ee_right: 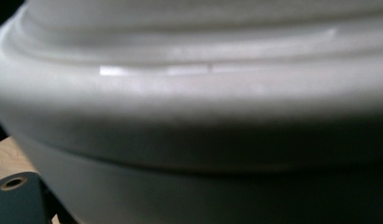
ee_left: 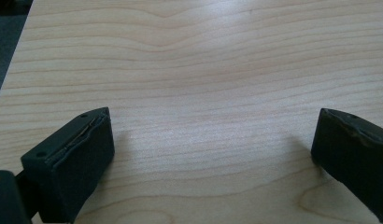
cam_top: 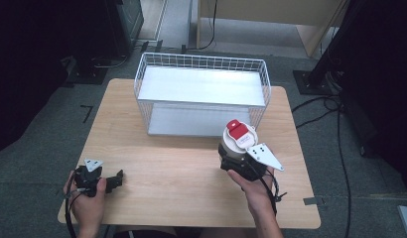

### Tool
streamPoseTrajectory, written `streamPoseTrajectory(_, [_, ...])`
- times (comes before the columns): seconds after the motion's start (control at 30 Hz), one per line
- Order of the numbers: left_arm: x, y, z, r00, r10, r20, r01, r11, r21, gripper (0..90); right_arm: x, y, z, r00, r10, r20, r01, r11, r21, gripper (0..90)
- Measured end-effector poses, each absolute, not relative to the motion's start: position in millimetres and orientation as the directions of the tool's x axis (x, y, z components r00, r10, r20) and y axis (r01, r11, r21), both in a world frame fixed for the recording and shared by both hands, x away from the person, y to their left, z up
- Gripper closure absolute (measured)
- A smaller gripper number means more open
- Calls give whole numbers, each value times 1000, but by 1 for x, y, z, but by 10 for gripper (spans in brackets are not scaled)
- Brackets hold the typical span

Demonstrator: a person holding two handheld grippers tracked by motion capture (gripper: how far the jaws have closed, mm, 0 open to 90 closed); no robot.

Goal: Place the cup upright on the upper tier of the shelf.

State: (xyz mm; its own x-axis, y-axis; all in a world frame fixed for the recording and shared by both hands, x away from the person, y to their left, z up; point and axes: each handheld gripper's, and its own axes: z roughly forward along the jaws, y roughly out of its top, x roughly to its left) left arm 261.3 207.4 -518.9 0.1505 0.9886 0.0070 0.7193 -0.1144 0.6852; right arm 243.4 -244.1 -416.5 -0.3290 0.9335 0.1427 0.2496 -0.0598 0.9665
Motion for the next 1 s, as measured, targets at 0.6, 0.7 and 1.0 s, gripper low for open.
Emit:
streamPoseTrajectory(0.6, [261, 207, -519, 151, 989, 8, 719, -116, 685, 0, 271, -234, -371, -345, 930, 127, 176, -69, 982, 82])
streamPoseTrajectory(0.7, [261, 208, -519, 153, 988, 11, 720, -119, 683, 0, 276, -231, -364, -345, 931, 119, 160, -67, 985, 82])
streamPoseTrajectory(1.0, [261, 207, -519, 151, 989, 8, 719, -115, 685, 0, 291, -221, -346, -315, 946, 81, 88, -56, 994, 82])
